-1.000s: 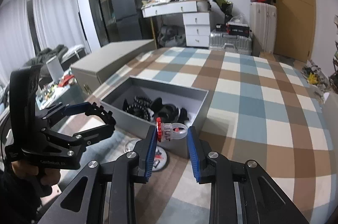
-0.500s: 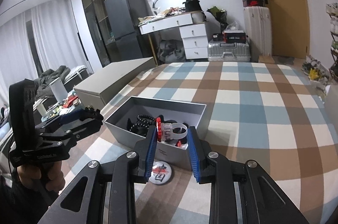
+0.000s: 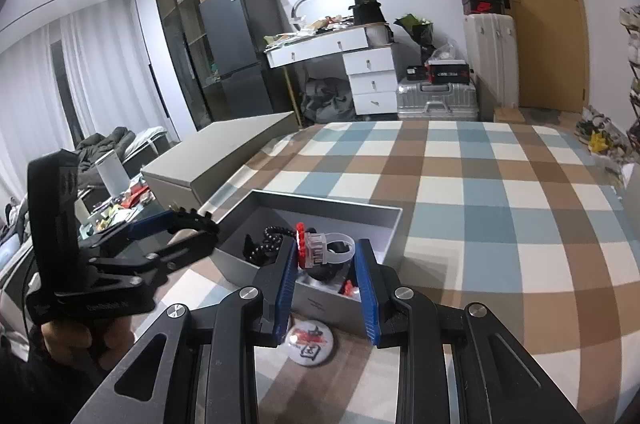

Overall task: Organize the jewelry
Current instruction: 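Carry the clear ring and claw clip over the grey box with both tools, then open both tools to drop the ring and claw clip into the box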

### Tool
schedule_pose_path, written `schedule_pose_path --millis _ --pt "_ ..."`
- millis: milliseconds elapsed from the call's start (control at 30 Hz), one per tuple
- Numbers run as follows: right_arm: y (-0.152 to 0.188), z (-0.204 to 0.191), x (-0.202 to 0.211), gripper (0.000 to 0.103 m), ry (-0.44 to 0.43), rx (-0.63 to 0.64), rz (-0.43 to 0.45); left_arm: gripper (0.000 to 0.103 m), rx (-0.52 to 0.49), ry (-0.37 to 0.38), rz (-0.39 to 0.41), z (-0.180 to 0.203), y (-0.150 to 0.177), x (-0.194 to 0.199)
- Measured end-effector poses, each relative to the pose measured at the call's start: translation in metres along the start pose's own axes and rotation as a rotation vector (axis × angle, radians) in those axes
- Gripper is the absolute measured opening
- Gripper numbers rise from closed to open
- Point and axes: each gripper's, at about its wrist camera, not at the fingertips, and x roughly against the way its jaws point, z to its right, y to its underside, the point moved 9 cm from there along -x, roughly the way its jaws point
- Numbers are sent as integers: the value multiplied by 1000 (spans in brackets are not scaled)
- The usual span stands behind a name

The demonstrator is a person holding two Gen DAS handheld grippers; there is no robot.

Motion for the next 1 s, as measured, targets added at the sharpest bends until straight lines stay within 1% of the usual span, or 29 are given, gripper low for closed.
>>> schedule_pose_path --millis 167,333,633,767,1000 --pt "-4 -2 -13 28 -32 -18 1 93 -17 -13 -10 0 -1 -7" --pt "-5 1 -23 28 -13 -10 5 93 -28 -14 -16 4 -2 -12" --pt "6 14 -32 28 -14 -57 -28 93 -61 7 -28 16 -3 -25" --pt "8 15 -35 29 -13 -57 -42 93 -88 -3 -39 19 -1 -31" --pt "10 15 -37 29 -21 -60 -56 93 -104 -4 -51 21 3 -36"
